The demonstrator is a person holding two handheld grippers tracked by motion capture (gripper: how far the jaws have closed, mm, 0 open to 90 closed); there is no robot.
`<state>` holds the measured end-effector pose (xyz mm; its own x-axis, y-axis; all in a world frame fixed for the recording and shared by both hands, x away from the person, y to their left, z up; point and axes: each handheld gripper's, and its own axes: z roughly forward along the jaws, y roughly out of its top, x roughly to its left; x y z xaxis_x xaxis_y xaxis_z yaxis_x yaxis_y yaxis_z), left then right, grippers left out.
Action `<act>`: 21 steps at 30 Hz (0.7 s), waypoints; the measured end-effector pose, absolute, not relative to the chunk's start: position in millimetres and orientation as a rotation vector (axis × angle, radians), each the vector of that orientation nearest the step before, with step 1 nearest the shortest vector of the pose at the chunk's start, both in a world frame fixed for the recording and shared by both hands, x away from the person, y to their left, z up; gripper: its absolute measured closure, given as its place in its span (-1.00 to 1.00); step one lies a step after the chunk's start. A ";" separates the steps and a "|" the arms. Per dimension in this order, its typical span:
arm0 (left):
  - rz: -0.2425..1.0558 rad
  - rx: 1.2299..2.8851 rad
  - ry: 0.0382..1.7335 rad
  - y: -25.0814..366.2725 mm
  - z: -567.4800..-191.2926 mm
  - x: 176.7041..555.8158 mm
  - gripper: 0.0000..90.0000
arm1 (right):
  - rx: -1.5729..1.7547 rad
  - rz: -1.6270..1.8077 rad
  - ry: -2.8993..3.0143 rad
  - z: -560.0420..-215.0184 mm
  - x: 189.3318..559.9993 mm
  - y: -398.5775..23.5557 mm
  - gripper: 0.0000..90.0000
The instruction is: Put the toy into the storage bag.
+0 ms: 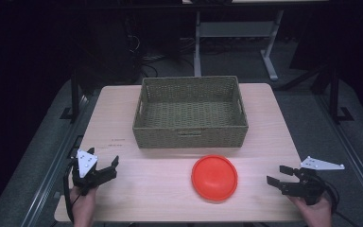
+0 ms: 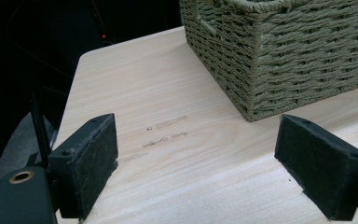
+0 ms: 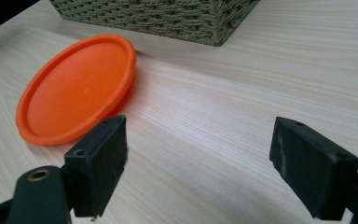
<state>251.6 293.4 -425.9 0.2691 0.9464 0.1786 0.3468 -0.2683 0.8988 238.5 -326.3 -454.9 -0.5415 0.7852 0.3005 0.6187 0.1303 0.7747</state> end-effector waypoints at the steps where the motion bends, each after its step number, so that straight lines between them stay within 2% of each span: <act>1: 0.986 1.768 1.186 293.4 -425.9 251.7 -0.72 | 1.396 1.379 2.222 -454.7 238.3 -325.5 -0.59; 21: 1.006 1.763 1.168 291.8 -424.9 249.8 -0.72 | 1.309 1.396 2.280 -445.1 237.9 -301.8 -0.60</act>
